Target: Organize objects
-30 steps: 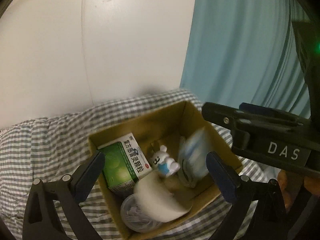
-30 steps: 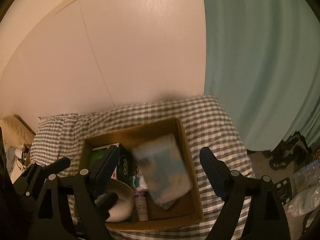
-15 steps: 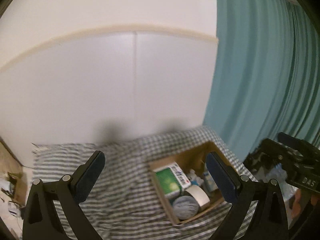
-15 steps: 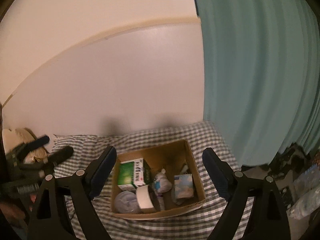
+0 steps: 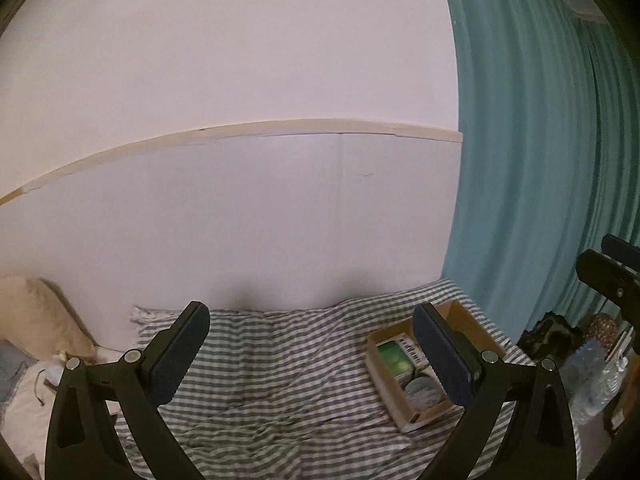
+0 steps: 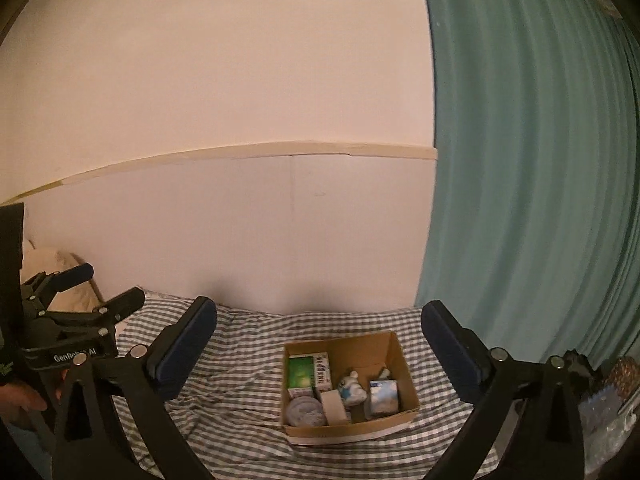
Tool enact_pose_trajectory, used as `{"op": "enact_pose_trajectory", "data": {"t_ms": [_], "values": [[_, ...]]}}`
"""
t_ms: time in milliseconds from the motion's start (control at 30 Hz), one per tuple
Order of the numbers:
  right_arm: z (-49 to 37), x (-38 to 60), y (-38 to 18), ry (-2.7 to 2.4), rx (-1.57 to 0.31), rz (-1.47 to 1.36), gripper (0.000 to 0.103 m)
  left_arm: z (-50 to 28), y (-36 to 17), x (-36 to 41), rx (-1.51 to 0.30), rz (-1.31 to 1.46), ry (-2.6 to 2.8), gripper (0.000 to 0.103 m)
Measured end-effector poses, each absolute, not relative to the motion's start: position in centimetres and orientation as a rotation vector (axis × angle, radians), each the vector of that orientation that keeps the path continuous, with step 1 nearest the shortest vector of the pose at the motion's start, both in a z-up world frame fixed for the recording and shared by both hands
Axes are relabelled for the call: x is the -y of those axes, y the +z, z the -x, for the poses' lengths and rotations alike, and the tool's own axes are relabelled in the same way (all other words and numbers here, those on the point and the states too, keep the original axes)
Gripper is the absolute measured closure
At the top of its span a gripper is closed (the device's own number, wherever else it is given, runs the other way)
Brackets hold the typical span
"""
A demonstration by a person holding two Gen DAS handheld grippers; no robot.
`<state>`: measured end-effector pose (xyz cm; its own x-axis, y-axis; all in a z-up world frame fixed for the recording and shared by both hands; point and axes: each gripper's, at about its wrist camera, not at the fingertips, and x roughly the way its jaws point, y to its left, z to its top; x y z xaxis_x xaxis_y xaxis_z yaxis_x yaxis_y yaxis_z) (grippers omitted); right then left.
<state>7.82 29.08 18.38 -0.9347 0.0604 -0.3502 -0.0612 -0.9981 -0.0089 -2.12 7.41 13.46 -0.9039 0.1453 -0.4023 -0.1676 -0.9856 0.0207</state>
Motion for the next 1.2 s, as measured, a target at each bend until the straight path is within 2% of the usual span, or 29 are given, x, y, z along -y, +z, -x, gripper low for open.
{"op": "enact_pose_trajectory", "data": {"t_ms": [200, 433, 600, 833, 1200], "values": [[-7.2, -26.9, 14.7, 3.030, 0.098, 0.529, 0.000, 0.9, 11.3, -5.6, -0.034, 0.628, 2.987, 0.000], [-5.0, -27.5, 9.1, 3.044, 0.050, 0.592, 0.000, 1.0, 7.8, -6.5, -0.062, 0.635, 3.024, 0.000], [-3.9, -29.2, 5.9, 2.993, 0.006, 0.618, 0.000, 2.1, 5.3, -6.9, 0.003, 0.676, 3.013, 0.000], [-2.8, -29.9, 3.8, 2.950, 0.018, 0.678, 0.000, 2.9, 3.1, -7.7, -0.009, 0.733, 3.011, 0.000], [-2.6, -29.6, 3.6, 2.937, 0.021, 0.702, 0.000, 2.9, 2.2, -8.0, -0.033, 0.780, 3.006, 0.000]]}}
